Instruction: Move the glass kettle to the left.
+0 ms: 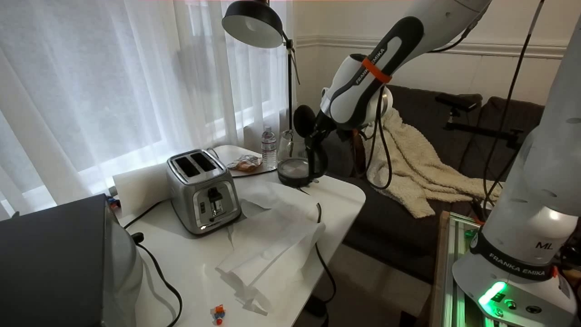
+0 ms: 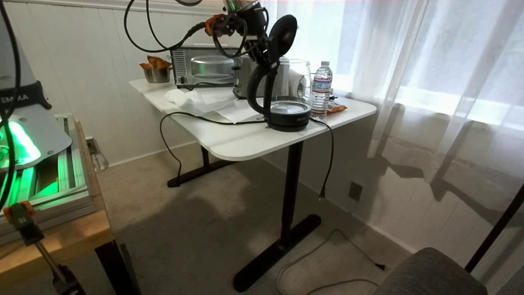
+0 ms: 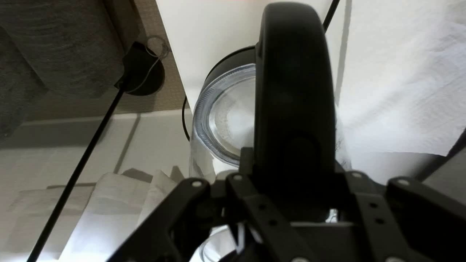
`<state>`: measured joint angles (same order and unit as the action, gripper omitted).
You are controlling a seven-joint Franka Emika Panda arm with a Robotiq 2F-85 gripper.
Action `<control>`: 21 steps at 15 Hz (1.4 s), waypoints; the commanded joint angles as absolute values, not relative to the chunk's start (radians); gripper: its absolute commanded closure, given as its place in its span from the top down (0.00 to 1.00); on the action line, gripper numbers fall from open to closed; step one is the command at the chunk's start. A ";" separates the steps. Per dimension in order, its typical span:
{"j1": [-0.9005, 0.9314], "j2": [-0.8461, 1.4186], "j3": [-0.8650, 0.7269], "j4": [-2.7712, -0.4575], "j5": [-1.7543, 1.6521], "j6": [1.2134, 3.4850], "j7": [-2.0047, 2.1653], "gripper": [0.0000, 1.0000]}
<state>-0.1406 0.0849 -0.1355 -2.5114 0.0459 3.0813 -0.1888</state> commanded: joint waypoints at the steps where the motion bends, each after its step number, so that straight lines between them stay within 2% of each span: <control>1: -0.154 0.020 -0.075 -2.546 0.133 3.134 -0.260 0.19; 7: -0.153 -0.043 -0.020 -2.558 0.227 3.099 -0.332 0.19; 12: -0.111 -0.170 -0.006 -2.617 0.262 2.948 -0.423 0.19; 16: -0.032 -0.306 0.002 -2.701 0.281 2.780 -0.534 0.19; 17: 0.041 -0.341 -0.044 -2.721 0.264 2.747 -0.534 0.19; 21: 0.188 -0.470 -0.052 -2.796 0.259 2.654 -0.569 0.19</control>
<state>0.0855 -0.3057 -0.0287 -2.7246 0.2406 2.7086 -0.5227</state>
